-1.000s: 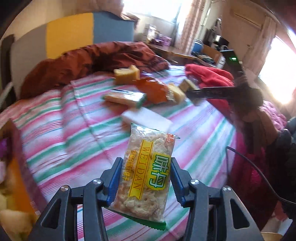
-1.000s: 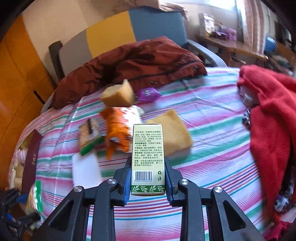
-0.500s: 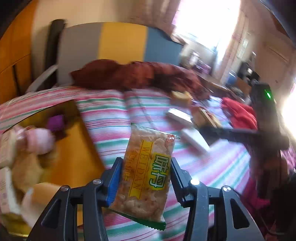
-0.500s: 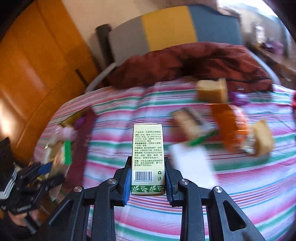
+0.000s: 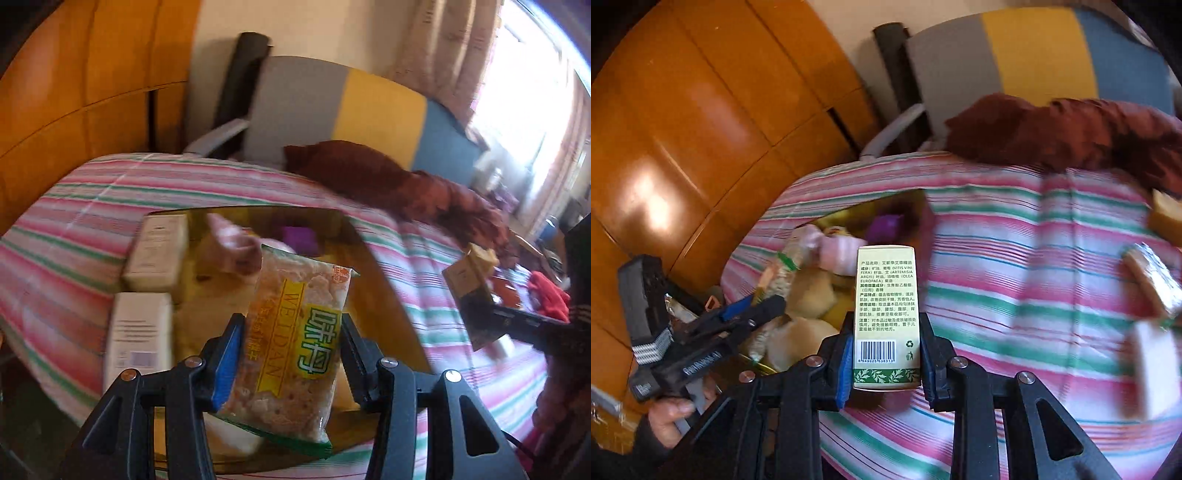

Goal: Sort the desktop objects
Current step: 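Carry the cracker packet and box to the gold tray and release them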

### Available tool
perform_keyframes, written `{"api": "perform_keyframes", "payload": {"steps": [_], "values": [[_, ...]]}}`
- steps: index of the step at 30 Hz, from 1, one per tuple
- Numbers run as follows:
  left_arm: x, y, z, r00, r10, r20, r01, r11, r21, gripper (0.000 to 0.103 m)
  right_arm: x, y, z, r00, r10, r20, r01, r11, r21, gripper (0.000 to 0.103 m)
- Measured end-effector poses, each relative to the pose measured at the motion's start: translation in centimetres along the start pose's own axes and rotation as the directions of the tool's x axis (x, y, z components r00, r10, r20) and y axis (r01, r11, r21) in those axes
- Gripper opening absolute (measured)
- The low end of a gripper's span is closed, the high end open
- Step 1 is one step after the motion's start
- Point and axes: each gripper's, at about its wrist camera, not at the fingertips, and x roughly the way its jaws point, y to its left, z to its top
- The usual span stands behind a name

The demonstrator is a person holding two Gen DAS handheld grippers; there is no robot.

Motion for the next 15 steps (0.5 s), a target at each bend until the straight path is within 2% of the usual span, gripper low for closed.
{"api": "perform_keyframes", "payload": {"steps": [3,5,9,11,15], "values": [[0.3,1.8,-0.1,0.999,0.035,-0.003,-0.035,0.999,-0.040,0.051,1.7,1.9,1.1,1.000,0.013,-0.004,-0.013,1.000,-0.004,0.033],[0.5,2.5,-0.3,0.999,0.053,-0.007,-0.053,0.997,-0.054,0.051,3.0,2.8,1.5,1.000,0.015,-0.012,-0.015,1.000,0.001,0.051],[1.3,3.5,-1.1,0.996,0.079,-0.036,-0.081,0.995,-0.060,0.053,4.3,3.6,1.3,0.999,0.010,-0.035,-0.011,1.000,-0.016,0.051],[1.4,3.4,-1.8,0.996,0.076,-0.053,-0.079,0.995,-0.053,0.058,4.5,3.5,0.7,0.998,0.004,-0.055,-0.005,1.000,-0.020,0.051],[1.6,3.0,-2.5,0.994,0.101,-0.043,-0.102,0.994,-0.034,0.058,4.4,3.1,-0.7,0.997,-0.009,-0.076,0.009,1.000,-0.006,0.052]]}}
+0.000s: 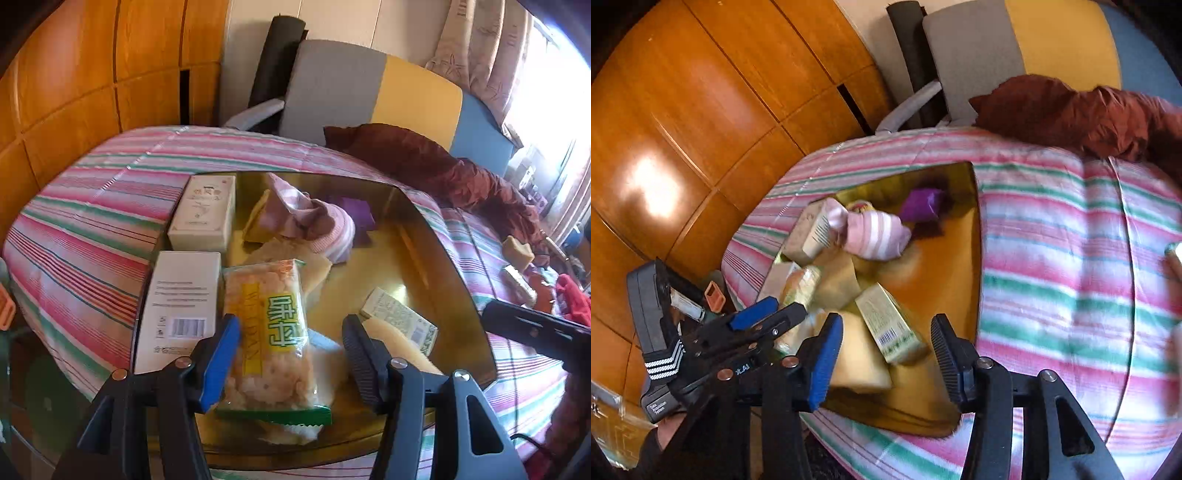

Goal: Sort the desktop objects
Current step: 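Carry the cracker packet and box to the gold tray and release them, then move both grippers back toward the orange packet and white sponge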

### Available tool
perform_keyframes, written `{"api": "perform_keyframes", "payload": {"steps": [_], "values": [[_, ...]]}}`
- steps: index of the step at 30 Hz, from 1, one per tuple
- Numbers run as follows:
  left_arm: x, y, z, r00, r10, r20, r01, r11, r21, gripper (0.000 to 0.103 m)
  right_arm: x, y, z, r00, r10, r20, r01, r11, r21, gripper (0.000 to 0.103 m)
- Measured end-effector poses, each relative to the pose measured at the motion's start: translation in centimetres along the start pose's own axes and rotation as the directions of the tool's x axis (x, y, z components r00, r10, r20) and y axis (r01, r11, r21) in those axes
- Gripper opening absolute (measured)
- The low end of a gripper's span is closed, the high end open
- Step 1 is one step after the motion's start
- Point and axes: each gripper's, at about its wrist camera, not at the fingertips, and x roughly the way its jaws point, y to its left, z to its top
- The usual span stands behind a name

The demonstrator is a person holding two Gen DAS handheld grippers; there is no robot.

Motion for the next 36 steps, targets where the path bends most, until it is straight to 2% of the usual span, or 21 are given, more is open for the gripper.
{"api": "perform_keyframes", "payload": {"steps": [2,6,9,11,14,24,36], "values": [[-0.4,0.0,0.0,1.000,-0.002,0.012,0.002,1.000,-0.006,0.058,-0.4,-0.3,-0.7,1.000,-0.008,0.001,0.008,1.000,0.010,0.055],[-2.1,0.3,0.1,0.997,0.039,0.072,-0.039,0.999,-0.008,0.058,-1.4,-0.8,-1.8,0.999,-0.031,0.020,0.031,0.999,0.019,0.059],[-3.3,0.7,0.3,0.992,0.067,0.106,-0.065,0.998,-0.018,0.058,-2.5,-1.1,-2.5,0.998,-0.059,0.034,0.059,0.998,0.015,0.067],[-3.6,0.8,0.5,0.993,0.057,0.106,-0.055,0.998,-0.021,0.058,-3.1,-1.5,-2.9,0.997,-0.066,0.043,0.065,0.998,0.022,0.073],[-3.9,0.3,0.7,0.993,0.041,0.107,-0.040,0.999,-0.011,0.059,-3.9,-2.2,-3.2,0.995,-0.089,0.051,0.087,0.996,0.037,0.076],[-4.3,-4.4,1.0,0.994,-0.059,0.092,0.049,0.994,0.101,0.060,-5.7,-5.2,-4.1,0.987,-0.148,0.061,0.141,0.984,0.106,0.079],[-3.4,-11.9,1.5,0.993,-0.105,0.045,0.089,0.957,0.274,0.060,-8.3,-9.3,-6.1,0.967,-0.243,0.071,0.227,0.956,0.185,0.079]]}}
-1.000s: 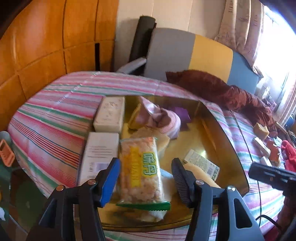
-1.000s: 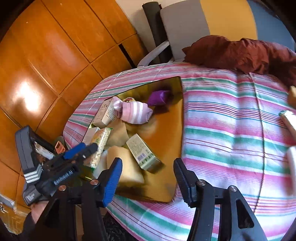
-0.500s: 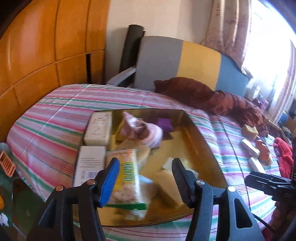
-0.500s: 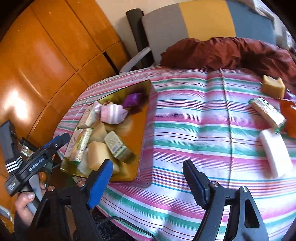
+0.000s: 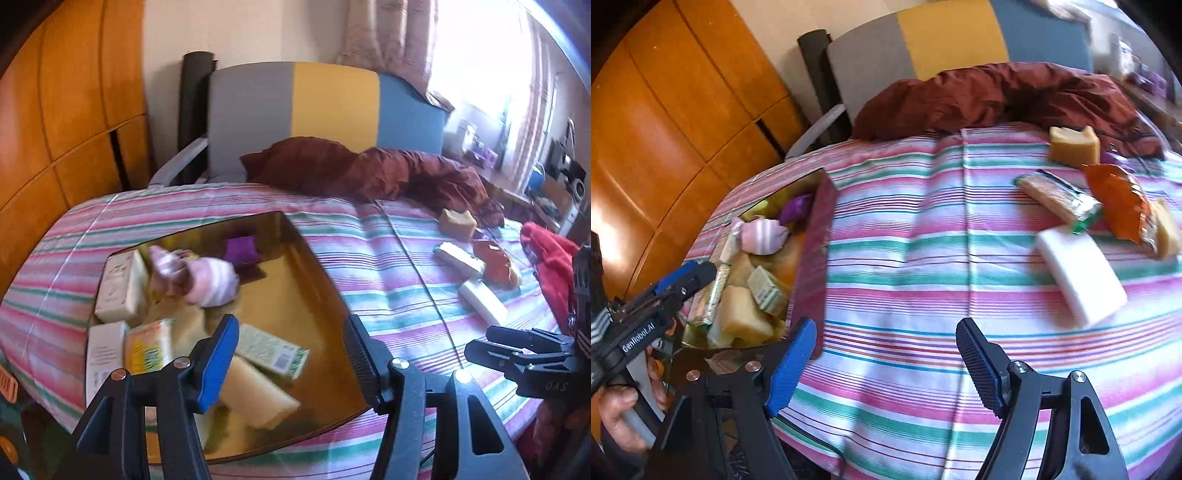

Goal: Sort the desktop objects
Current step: 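Move both grippers back toward the orange packet and white sponge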

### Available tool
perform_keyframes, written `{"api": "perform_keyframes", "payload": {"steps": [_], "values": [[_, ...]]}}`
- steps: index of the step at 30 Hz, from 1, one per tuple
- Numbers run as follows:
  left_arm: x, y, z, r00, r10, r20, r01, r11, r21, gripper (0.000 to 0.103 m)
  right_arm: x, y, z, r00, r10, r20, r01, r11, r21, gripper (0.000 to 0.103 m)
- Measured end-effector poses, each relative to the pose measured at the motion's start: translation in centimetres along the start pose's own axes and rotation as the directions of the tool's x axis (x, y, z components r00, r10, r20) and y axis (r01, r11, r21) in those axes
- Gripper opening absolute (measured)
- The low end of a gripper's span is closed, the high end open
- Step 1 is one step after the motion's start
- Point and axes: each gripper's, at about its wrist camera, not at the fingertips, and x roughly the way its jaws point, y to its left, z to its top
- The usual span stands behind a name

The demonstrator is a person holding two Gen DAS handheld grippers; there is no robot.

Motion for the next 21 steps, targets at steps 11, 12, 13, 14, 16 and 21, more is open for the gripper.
{"api": "perform_keyframes", "payload": {"steps": [11,12,13,14,16,21], "values": [[1.2,-6.2,1.9,0.996,-0.090,-0.016,0.092,0.987,0.128,0.060,-3.2,-5.9,0.5,0.992,-0.121,0.026,0.120,0.992,0.039,0.079],[1.4,-6.9,2.0,0.995,-0.099,-0.016,0.100,0.985,0.140,0.060,-3.5,-6.3,0.6,0.991,-0.131,0.029,0.129,0.991,0.044,0.079],[1.5,-7.3,2.2,0.994,-0.106,-0.019,0.107,0.983,0.150,0.060,-3.9,-7.0,0.9,0.989,-0.144,0.033,0.142,0.989,0.049,0.079],[1.8,-7.9,2.3,0.993,-0.114,-0.024,0.116,0.980,0.161,0.060,-4.3,-7.5,1.1,0.987,-0.155,0.038,0.153,0.987,0.055,0.079],[2.1,-8.8,2.4,0.991,-0.127,-0.032,0.131,0.976,0.174,0.060,-4.9,-8.5,1.5,0.985,-0.166,0.045,0.163,0.985,0.064,0.079],[3.2,-11.1,2.7,0.986,-0.158,-0.059,0.167,0.963,0.213,0.060,-6.6,-11.5,2.7,0.978,-0.198,0.061,0.191,0.976,0.109,0.079]]}}
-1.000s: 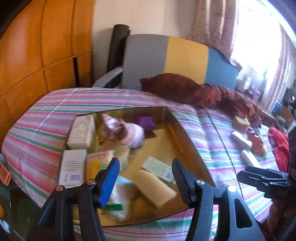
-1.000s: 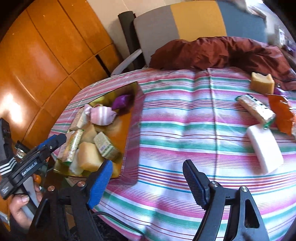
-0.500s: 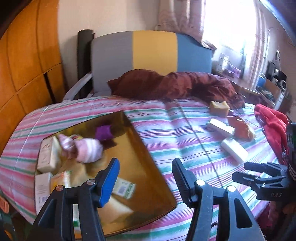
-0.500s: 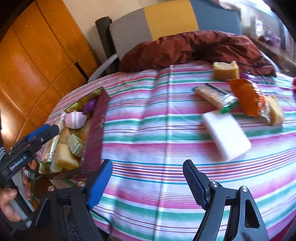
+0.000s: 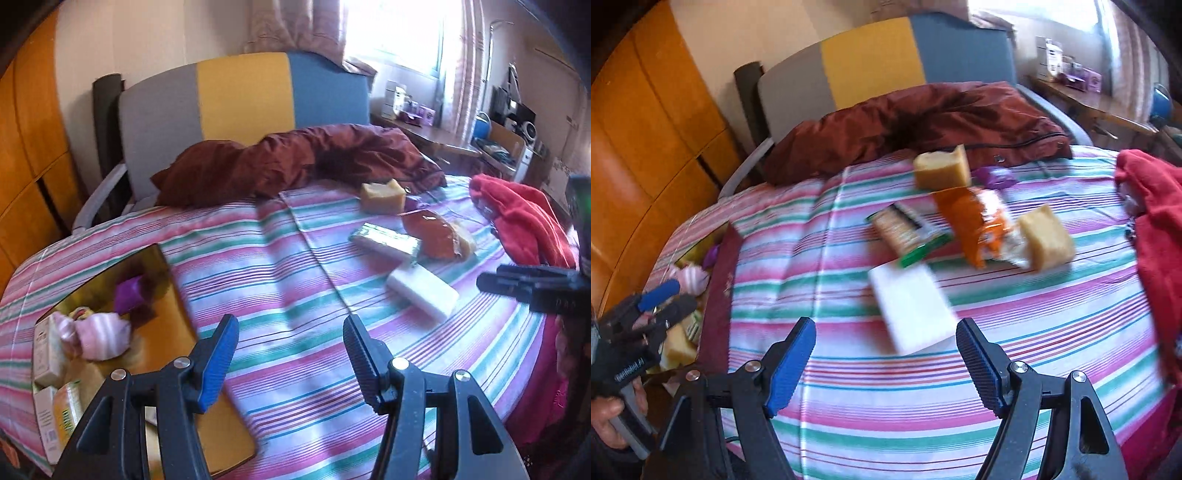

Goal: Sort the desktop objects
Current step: 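Move both grippers back toward the orange packet and white sponge, then grasp the orange Muffin packet with the right gripper while the left grasps the white sponge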

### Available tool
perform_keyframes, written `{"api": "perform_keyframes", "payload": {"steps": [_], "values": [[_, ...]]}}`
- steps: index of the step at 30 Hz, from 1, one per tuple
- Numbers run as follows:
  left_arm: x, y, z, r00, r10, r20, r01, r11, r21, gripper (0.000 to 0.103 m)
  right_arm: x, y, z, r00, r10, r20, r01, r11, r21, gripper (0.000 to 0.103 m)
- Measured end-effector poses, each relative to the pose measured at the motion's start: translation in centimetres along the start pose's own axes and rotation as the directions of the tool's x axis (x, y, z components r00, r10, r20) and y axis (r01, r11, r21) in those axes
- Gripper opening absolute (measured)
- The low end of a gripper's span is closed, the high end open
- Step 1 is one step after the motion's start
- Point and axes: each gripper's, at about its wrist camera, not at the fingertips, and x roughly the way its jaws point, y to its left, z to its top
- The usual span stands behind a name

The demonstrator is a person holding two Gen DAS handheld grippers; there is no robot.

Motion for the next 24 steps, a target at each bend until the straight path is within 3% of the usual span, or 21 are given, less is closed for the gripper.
{"api": "perform_keyframes", "payload": {"steps": [11,14,24], "values": [[3.3,-4.3,1.0,0.992,-0.095,-0.078,0.099,0.993,0.056,0.060,1.0,-6.7,2.9,0.998,-0.063,0.013,0.062,0.996,0.067,0.077],[4.2,-5.1,0.9,0.987,-0.121,-0.110,0.128,0.990,0.051,0.060,2.0,-7.8,4.1,0.997,-0.072,0.021,0.071,0.996,0.052,0.071],[7.1,-6.6,-0.1,0.970,-0.147,-0.195,0.160,0.985,0.055,0.060,7.2,-9.4,7.7,0.999,-0.037,0.009,0.037,0.999,-0.026,0.071]]}}
